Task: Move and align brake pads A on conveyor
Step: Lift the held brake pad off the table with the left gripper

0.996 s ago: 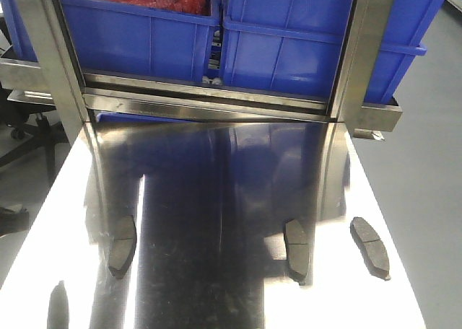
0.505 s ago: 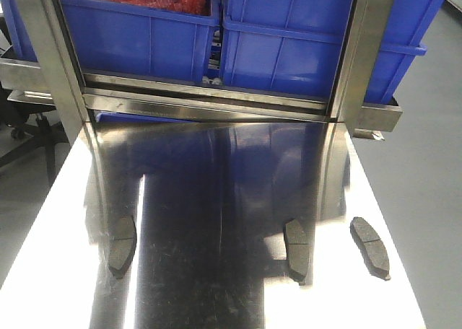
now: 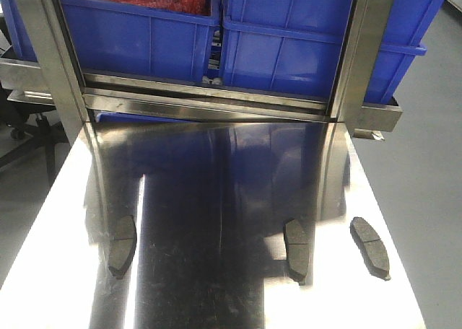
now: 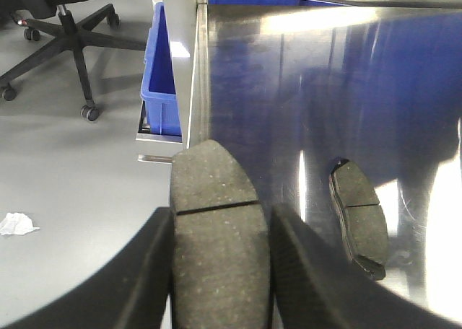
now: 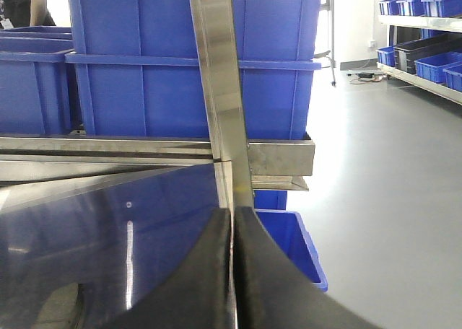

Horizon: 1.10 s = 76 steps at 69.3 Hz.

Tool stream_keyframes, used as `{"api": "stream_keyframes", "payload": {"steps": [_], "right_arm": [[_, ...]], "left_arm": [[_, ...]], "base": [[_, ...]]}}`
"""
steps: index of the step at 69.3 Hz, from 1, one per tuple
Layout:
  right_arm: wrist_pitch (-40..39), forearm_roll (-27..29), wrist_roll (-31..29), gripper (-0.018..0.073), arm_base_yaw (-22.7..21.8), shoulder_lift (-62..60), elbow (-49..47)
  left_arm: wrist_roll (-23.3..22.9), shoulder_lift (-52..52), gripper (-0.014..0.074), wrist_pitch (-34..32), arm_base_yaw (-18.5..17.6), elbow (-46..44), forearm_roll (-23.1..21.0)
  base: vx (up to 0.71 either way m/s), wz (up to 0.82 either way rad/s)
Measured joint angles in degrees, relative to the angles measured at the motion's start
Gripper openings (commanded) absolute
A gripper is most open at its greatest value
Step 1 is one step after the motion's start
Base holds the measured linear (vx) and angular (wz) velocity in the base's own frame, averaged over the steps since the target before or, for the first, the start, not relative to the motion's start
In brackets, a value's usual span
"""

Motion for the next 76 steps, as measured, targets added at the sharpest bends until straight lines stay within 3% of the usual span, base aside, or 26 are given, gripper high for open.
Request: {"api": "stream_keyframes", "payload": {"steps": [76], "right_arm": [[0.0,0.0,0.0,-0.0003,0.0,0.0,0.0]], "left_arm": [[0.1,0.0,0.0129,0.1,0.0,0.1,0.0]], "base": [[0.00,0.00]]}}
